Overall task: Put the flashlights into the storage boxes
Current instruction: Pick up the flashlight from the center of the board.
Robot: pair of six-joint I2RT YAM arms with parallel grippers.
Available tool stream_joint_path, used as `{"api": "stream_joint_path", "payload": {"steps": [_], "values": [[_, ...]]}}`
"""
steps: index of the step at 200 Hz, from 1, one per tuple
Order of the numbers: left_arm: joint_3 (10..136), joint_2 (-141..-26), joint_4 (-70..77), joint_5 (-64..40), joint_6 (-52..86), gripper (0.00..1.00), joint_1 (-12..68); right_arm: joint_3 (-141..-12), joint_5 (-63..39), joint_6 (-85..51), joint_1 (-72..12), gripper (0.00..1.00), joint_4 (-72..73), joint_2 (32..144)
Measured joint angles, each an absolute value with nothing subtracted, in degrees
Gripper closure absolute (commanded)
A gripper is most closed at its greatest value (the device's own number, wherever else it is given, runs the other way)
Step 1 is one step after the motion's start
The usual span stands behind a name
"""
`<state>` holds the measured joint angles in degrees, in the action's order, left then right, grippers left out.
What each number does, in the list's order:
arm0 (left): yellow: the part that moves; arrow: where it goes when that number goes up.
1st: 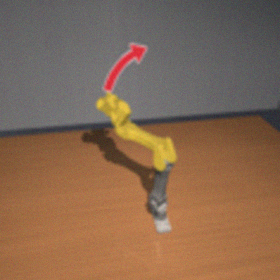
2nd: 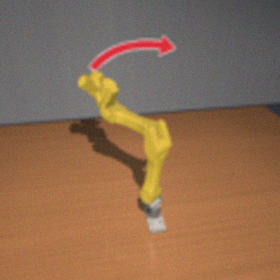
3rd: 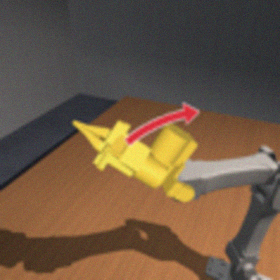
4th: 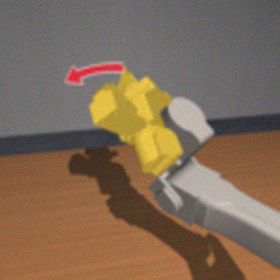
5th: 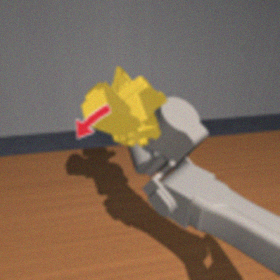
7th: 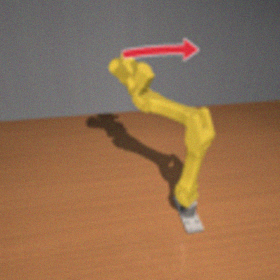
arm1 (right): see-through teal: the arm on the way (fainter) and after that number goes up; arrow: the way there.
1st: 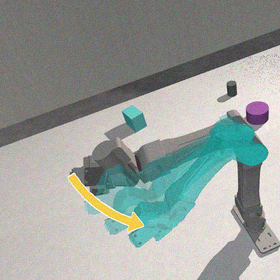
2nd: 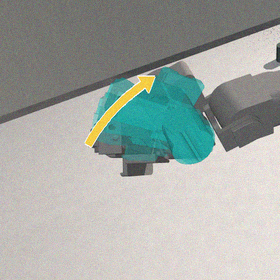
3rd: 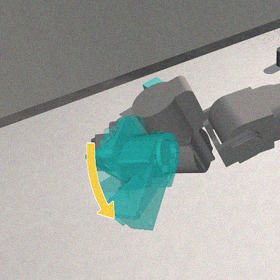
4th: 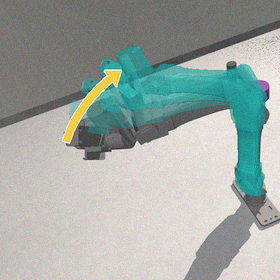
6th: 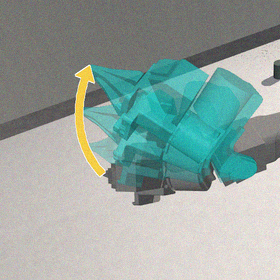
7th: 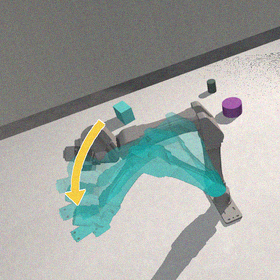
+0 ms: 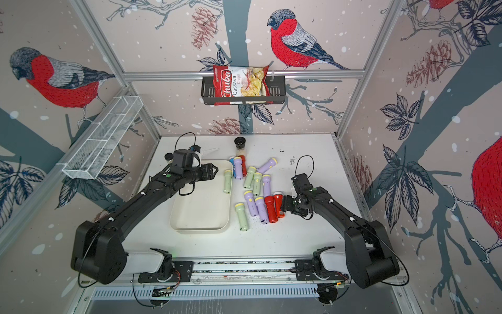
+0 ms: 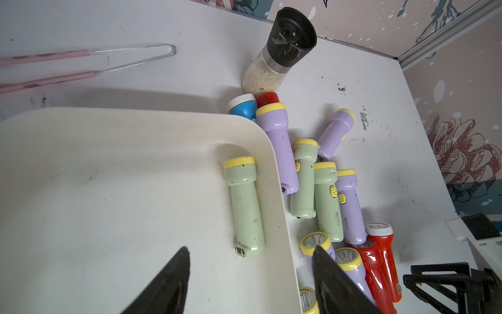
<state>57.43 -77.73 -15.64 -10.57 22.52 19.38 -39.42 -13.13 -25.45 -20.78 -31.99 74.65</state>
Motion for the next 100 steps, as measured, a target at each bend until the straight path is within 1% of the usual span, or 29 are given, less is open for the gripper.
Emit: {"api": "stream_joint_path", "payload": {"steps": [50,100], "values": [[57.4,-78.3,-15.0,-10.9,23.2,0.3,19.9,-41.2,-13.7,-25.5,-23.6,0.39,-31.4,76.6],[57.4,-79.2,-14.1,-11.6,24.1,0.3,20.1,-43.7,-13.5,-25.8,-25.4,0.46,-30.4,80.1]]}}
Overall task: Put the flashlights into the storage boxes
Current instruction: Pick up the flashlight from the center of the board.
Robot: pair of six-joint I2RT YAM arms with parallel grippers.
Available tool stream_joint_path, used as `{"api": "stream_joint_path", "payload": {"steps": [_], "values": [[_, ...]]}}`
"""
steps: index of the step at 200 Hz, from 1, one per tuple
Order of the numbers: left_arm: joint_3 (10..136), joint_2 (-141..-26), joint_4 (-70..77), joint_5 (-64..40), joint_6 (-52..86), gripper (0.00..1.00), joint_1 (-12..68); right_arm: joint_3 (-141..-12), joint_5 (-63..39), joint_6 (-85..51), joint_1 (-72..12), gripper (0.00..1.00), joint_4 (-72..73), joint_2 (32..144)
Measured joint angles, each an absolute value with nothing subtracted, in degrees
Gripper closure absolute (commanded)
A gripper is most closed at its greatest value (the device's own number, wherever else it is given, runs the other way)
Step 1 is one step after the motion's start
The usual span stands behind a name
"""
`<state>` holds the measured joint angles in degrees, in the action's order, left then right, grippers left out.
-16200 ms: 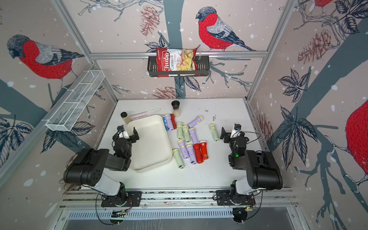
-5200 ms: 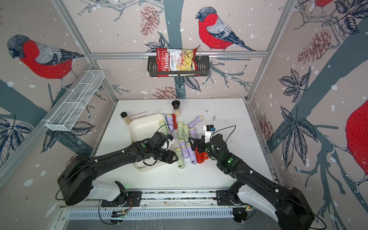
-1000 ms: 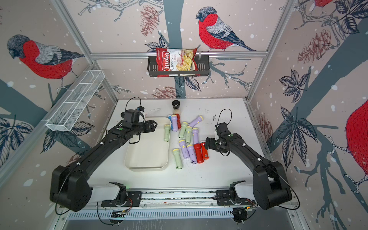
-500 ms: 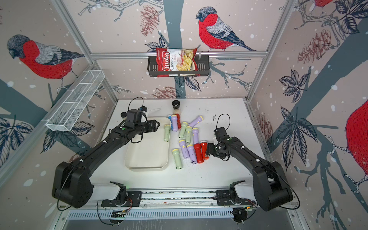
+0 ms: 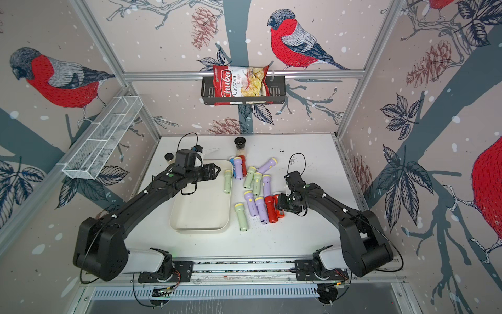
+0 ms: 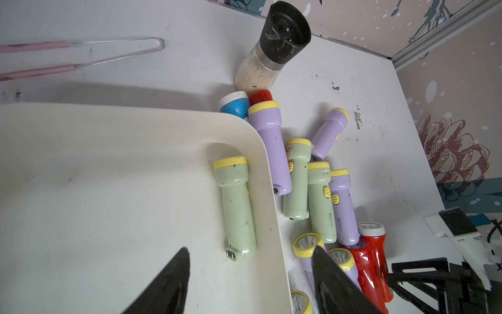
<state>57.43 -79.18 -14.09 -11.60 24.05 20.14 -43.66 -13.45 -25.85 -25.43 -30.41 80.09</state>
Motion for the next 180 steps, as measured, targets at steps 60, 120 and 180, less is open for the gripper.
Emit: {"api": "stream_joint_path", "payload": {"steps": [60,120,180], "values": [[57.8,-80.2,-14.0,-11.6,24.1,0.3,20.3,-45.4,-10.8,-25.8,-26.8,0.52,-30.2,83.8],[57.8,-80.2,-14.0,-11.3,24.0,0.3,20.3,-45.3,-8.3,-25.6,-27.4,0.55,-30.2,85.8],[57.9,-80.4,-14.0,-11.3,24.1,0.3,20.4,-45.3,-5.9,-25.6,-28.8,0.57,-30.3,87.7]]}}
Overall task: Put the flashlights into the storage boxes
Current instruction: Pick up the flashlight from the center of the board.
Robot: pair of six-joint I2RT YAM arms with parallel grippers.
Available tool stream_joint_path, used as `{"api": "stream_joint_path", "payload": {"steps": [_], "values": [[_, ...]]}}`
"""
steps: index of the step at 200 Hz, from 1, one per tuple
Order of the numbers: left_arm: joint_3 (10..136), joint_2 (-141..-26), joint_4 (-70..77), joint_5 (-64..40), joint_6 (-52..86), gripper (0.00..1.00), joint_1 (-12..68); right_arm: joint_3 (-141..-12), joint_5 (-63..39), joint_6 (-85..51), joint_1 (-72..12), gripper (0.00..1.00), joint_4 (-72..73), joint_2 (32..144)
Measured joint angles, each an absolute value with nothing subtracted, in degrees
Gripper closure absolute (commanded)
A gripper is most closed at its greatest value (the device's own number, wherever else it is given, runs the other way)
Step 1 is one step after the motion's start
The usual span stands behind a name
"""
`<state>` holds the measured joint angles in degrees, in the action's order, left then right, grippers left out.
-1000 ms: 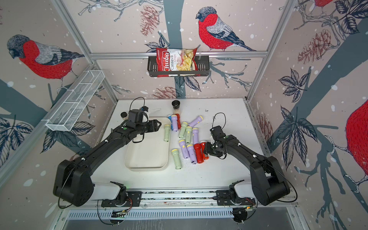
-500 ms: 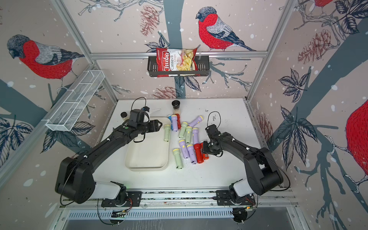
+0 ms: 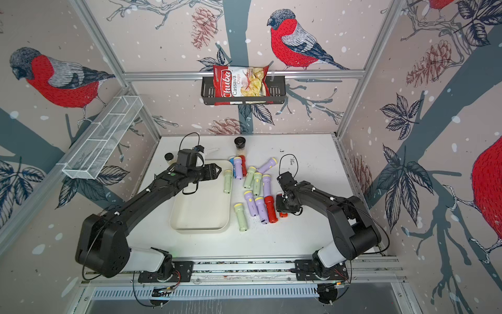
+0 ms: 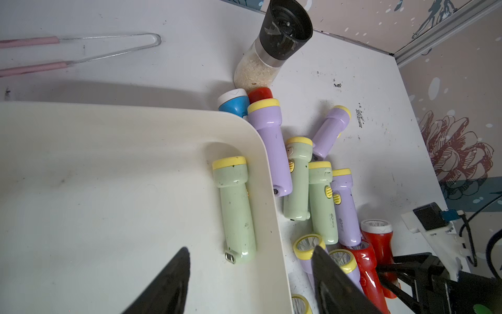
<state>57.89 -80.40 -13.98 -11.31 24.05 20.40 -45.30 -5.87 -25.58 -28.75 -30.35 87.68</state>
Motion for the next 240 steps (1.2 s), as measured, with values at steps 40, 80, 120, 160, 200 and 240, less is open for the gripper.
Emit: {"api": "stream_joint_path", "payload": {"steps": [40,80,120,160,200,240], "values": [[57.9,-80.3,-14.0,-10.7,24.1,0.3,20.5,-45.7,-3.9,-25.5,-29.6,0.6,-30.6,88.4],[58.0,-80.1,-14.0,-10.7,24.1,0.3,20.7,-46.0,-2.2,-25.4,-30.3,0.61,-31.0,88.9],[58.1,-79.8,-14.0,-10.7,24.1,0.3,20.7,-43.1,-2.6,-25.5,-30.2,0.63,-27.7,85.8],[57.5,-78.8,-13.6,-10.8,24.1,0.3,20.7,-38.2,-4.5,-27.1,-28.8,0.67,-23.4,79.2],[55.9,-76.8,-12.7,-10.7,24.1,0.31,20.7,-33.5,-6.0,-28.7,-28.0,0.68,-17.4,71.5],[53.7,-74.8,-11.7,-12.0,23.9,0.33,20.7,-29.1,-6.7,-28.9,-27.2,0.68,-10.8,62.0]]}}
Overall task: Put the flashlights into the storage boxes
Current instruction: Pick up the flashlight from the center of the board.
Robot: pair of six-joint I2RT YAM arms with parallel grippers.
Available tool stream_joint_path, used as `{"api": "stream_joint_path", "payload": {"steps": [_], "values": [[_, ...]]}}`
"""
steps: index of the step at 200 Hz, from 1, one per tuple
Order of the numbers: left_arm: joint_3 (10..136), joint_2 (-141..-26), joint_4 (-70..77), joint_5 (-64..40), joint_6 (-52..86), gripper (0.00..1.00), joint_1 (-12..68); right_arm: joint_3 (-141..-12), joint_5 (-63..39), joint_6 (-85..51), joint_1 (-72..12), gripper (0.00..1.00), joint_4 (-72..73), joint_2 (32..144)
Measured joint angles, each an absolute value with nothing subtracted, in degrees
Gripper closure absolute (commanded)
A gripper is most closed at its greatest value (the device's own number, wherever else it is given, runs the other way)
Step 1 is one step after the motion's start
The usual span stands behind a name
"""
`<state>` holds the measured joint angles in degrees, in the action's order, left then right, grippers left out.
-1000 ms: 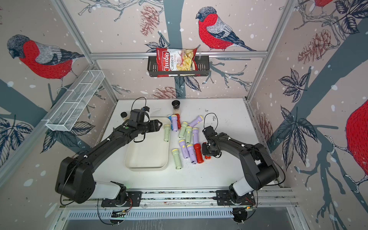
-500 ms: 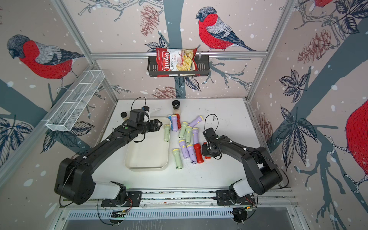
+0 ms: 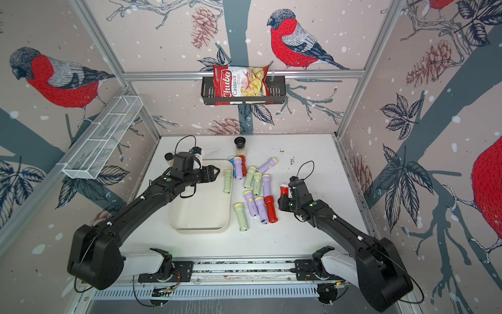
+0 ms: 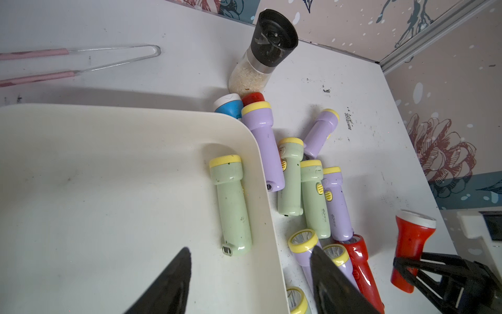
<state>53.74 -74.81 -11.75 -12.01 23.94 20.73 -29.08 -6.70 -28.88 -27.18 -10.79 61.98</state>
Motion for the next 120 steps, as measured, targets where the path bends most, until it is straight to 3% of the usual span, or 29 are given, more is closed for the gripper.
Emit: {"api": "stream_joint_path", "payload": {"steps": [54,120], "values": [[51.6,-72.1,-6.0,-19.4,19.9,0.38,22.5,-24.8,-13.1,-27.4,-25.4,0.69,-1.3,53.1],[47.3,-68.2,3.2,-30.3,11.7,0.4,26.5,-24.3,-23.9,-22.6,-23.5,0.68,8.4,51.1]]}}
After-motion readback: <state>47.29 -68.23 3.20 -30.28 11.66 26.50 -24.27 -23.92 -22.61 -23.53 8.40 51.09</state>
